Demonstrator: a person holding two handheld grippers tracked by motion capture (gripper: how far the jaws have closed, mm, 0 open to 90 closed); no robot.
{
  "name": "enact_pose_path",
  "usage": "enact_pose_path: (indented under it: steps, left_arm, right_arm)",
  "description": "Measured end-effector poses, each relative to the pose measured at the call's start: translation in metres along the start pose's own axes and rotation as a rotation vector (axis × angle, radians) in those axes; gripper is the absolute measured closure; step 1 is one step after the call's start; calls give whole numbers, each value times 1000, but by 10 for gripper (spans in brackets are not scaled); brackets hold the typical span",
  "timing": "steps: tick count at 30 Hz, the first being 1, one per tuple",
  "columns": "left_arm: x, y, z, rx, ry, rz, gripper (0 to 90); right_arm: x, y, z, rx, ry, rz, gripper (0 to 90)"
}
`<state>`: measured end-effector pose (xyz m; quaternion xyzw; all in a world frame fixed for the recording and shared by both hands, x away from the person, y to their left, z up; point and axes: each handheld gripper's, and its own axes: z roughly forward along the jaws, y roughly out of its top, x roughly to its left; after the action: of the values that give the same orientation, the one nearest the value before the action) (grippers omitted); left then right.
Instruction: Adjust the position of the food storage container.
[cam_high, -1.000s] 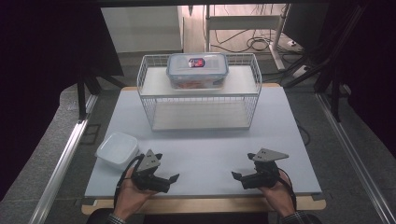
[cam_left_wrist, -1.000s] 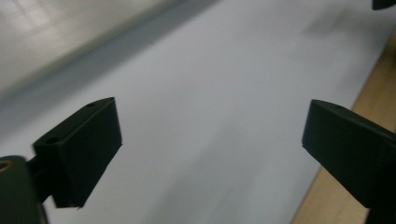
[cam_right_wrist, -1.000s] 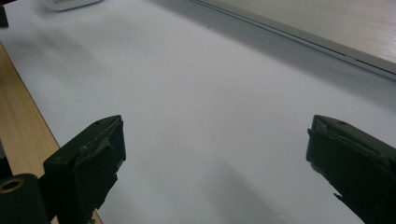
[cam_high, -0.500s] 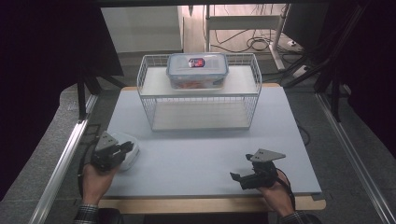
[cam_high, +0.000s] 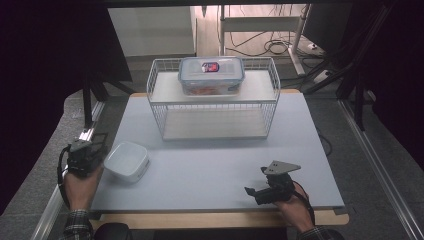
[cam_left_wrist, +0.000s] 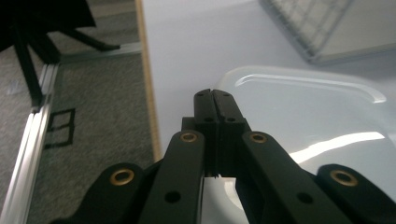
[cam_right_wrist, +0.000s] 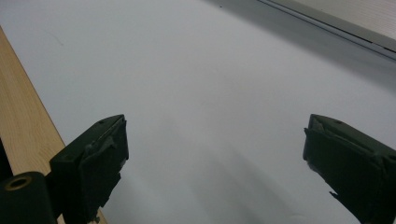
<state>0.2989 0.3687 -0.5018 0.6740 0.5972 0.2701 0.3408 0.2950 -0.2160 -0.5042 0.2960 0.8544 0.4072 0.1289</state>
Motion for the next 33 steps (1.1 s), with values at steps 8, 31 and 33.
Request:
enact_pose_path:
  steps: [8, 31, 33]
  left_arm:
    - [4, -4, 18, 56, 11, 5, 890]
    - [-95, 1, 24, 121, -194, 176, 897]
    - [-102, 0, 23, 128, -217, 179, 897]
  right_arm:
    - [0, 0, 2, 9, 5, 2, 68]
    - [0, -1, 3, 38, 5, -8, 69]
    - [0, -1, 3, 38, 5, -8, 69]
